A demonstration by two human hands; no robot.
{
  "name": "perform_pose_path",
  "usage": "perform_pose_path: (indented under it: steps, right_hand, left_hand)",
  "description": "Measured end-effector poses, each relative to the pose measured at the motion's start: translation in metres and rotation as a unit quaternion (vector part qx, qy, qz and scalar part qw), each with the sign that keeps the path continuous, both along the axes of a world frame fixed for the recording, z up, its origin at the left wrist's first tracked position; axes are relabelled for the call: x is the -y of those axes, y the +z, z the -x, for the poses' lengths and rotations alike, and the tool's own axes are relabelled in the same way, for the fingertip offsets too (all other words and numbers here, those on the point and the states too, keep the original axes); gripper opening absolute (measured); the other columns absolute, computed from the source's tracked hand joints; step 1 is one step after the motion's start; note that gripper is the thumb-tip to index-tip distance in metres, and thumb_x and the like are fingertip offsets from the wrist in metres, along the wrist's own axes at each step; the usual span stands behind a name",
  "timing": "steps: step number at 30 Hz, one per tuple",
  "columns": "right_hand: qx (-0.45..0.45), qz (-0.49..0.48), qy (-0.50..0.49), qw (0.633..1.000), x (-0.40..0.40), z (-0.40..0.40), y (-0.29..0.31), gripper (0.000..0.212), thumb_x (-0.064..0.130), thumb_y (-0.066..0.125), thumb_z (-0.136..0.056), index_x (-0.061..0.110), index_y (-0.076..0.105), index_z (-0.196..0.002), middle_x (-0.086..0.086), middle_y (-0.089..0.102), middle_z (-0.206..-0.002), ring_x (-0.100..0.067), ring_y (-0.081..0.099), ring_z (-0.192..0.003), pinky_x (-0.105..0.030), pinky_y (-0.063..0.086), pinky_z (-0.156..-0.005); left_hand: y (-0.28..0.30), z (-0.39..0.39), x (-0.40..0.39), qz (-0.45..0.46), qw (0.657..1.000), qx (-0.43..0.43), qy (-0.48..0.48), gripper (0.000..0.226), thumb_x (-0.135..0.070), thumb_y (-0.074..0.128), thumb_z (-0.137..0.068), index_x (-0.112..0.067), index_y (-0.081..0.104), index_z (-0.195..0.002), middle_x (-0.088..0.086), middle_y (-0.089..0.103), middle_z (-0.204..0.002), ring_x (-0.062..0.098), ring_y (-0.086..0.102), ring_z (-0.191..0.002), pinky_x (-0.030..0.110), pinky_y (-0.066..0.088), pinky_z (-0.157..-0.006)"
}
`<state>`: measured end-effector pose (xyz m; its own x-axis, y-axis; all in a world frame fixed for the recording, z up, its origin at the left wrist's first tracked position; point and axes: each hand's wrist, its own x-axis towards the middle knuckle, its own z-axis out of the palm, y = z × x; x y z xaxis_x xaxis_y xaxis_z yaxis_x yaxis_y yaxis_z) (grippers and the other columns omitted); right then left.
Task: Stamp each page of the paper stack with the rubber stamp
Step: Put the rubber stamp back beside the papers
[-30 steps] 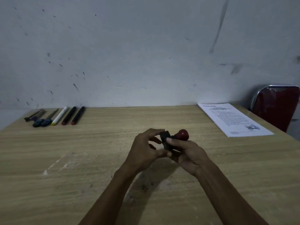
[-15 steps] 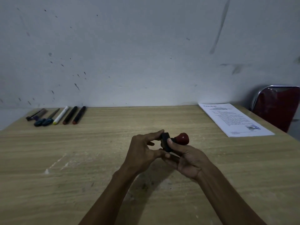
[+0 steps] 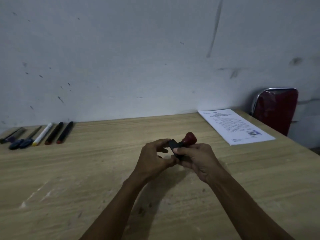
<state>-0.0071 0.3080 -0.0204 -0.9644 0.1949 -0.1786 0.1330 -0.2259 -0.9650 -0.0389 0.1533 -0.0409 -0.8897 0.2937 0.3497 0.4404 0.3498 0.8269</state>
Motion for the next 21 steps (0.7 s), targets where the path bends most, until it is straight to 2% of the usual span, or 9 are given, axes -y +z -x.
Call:
perform_pose_path:
  steps: [3,5,7,8,10,12,16,19,21]
  right_hand:
    - [-0.009,-0.085,-0.051,0.995,-0.017,0.012,-0.003,0.022,-0.003,0.079,-0.075,-0.009,0.07,-0.093,-0.02,0.074,-0.088,-0.026,0.075,-0.079,-0.037,0.062,-0.074]
    - [-0.01,-0.177,-0.103,0.979,-0.032,0.027,-0.012,0.023,0.005,0.085,-0.07,-0.003,0.073,-0.088,-0.014,0.074,-0.08,-0.022,0.075,-0.074,-0.038,0.062,-0.072]
    - [-0.008,-0.28,-0.148,0.948,-0.044,0.04,-0.019,0.024,0.015,0.088,-0.064,0.006,0.076,-0.084,-0.007,0.073,-0.074,-0.02,0.073,-0.073,-0.039,0.061,-0.071]
    - [-0.007,-0.33,-0.163,0.93,-0.051,0.046,-0.021,0.027,0.019,0.087,-0.064,0.008,0.077,-0.087,-0.005,0.073,-0.075,-0.019,0.071,-0.076,-0.035,0.059,-0.069]
    - [0.005,-0.417,-0.187,0.889,-0.063,0.061,-0.023,0.033,0.025,0.085,-0.067,0.009,0.075,-0.094,-0.004,0.072,-0.081,-0.02,0.069,-0.082,-0.029,0.052,-0.068]
    - [0.029,-0.493,-0.204,0.845,-0.071,0.076,-0.022,0.035,0.032,0.081,-0.07,0.014,0.072,-0.099,-0.004,0.072,-0.087,-0.023,0.068,-0.087,-0.03,0.051,-0.07]
    - [0.05,-0.564,-0.226,0.793,-0.088,0.121,-0.026,0.029,0.036,0.072,-0.078,0.013,0.068,-0.096,-0.005,0.068,-0.086,-0.029,0.066,-0.09,-0.031,0.047,-0.072]
    - [0.046,-0.588,-0.23,0.774,-0.1,0.158,-0.03,0.023,0.038,0.064,-0.083,0.014,0.064,-0.085,-0.001,0.055,-0.073,-0.03,0.064,-0.087,-0.034,0.045,-0.077]
    - [0.049,-0.597,-0.23,0.767,-0.108,0.183,-0.034,0.024,0.038,0.059,-0.085,0.015,0.06,-0.082,-0.001,0.055,-0.073,-0.031,0.063,-0.089,-0.035,0.043,-0.08]
  left_hand:
    - [0.0,0.019,-0.008,0.055,0.998,0.026,-0.017,0.073,-0.03,0.085,-0.067,-0.023,0.055,-0.133,-0.005,0.062,-0.125,0.006,0.062,-0.102,0.017,0.052,-0.073]
    - [-0.001,0.034,-0.015,0.08,0.996,0.034,-0.018,0.074,-0.03,0.084,-0.069,-0.019,0.053,-0.135,-0.001,0.061,-0.126,0.008,0.063,-0.1,0.013,0.049,-0.071]
    - [0.001,0.043,-0.018,0.092,0.995,0.03,-0.009,0.067,-0.029,0.082,-0.073,-0.018,0.055,-0.133,0.002,0.061,-0.125,0.009,0.064,-0.097,0.01,0.047,-0.069]
    - [0.0,0.049,-0.02,0.093,0.995,0.028,-0.009,0.063,-0.029,0.081,-0.074,-0.017,0.057,-0.131,0.002,0.062,-0.124,0.009,0.065,-0.096,0.01,0.046,-0.068]
    - [-0.002,0.065,-0.027,0.1,0.995,0.028,-0.01,0.057,-0.027,0.08,-0.076,-0.017,0.059,-0.128,0.003,0.063,-0.123,0.01,0.066,-0.094,0.012,0.047,-0.069]
    - [-0.003,0.08,-0.033,0.109,0.994,0.029,-0.014,0.054,-0.025,0.079,-0.077,-0.016,0.061,-0.126,0.003,0.063,-0.122,0.01,0.066,-0.093,0.011,0.047,-0.07]
    - [-0.006,0.12,-0.049,0.13,0.991,0.027,-0.021,0.048,-0.022,0.078,-0.078,-0.016,0.063,-0.123,0.002,0.064,-0.12,0.009,0.067,-0.089,0.014,0.048,-0.072]
    - [-0.008,0.147,-0.057,0.138,0.99,0.023,-0.025,0.045,-0.021,0.077,-0.079,-0.016,0.064,-0.122,0.002,0.065,-0.118,0.008,0.067,-0.087,0.012,0.045,-0.07]
    - [-0.01,0.165,-0.062,0.138,0.99,0.016,-0.025,0.044,-0.022,0.077,-0.079,-0.016,0.065,-0.121,0.001,0.065,-0.115,0.007,0.067,-0.086,0.008,0.043,-0.067]
